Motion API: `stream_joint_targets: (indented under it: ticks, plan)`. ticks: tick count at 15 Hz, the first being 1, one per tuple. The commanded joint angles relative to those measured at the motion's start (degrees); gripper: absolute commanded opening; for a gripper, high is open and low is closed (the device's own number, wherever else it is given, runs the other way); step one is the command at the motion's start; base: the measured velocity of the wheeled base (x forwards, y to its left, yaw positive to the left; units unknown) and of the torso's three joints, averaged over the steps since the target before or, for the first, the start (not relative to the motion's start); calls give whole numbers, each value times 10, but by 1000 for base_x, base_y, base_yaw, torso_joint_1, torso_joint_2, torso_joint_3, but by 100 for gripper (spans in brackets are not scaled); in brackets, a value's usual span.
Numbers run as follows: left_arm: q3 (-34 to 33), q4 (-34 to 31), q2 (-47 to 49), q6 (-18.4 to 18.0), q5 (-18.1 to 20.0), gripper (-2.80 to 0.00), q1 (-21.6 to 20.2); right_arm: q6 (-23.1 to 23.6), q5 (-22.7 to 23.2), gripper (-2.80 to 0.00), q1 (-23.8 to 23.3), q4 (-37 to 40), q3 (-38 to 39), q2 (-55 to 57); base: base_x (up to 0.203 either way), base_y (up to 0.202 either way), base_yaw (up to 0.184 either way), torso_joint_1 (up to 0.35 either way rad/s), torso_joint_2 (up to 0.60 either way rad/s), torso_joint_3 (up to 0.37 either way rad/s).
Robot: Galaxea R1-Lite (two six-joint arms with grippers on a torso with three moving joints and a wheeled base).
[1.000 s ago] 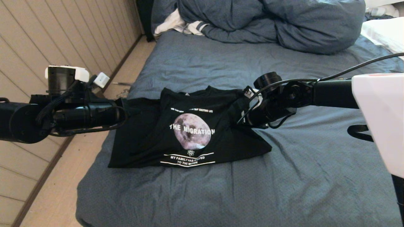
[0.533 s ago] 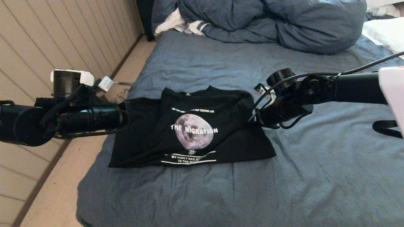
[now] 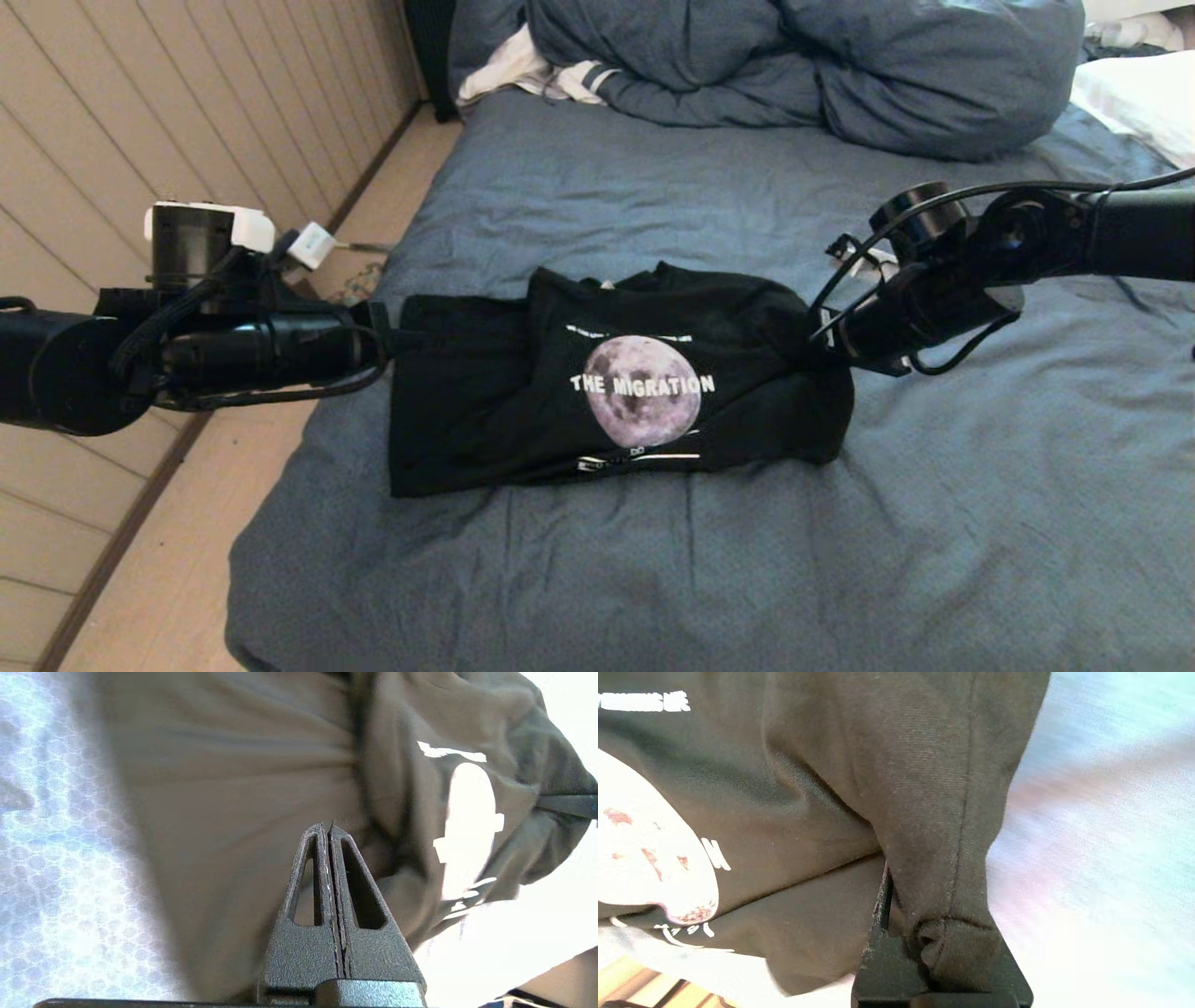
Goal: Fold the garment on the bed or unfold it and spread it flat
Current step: Fold the black T-shirt
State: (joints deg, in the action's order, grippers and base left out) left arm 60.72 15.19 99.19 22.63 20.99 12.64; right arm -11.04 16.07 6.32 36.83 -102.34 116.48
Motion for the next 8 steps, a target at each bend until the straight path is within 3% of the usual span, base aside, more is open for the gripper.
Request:
stream_joint_targets:
  ticks: [1, 4, 8]
  plan:
    - [-1, 0, -2, 1, 2, -280, 1, 21, 2, -280, -33, 16, 25, -17, 0, 0, 0, 0, 0, 0]
    - [-9, 1, -3, 0, 12, -280, 16, 52, 8, -280, -86, 30, 76, -50, 0, 0, 0, 0, 0, 0]
    - [-10, 1, 18, -1, 10, -280, 44, 129, 22, -280, -166, 31, 149, -87, 0, 0, 0, 0, 0, 0]
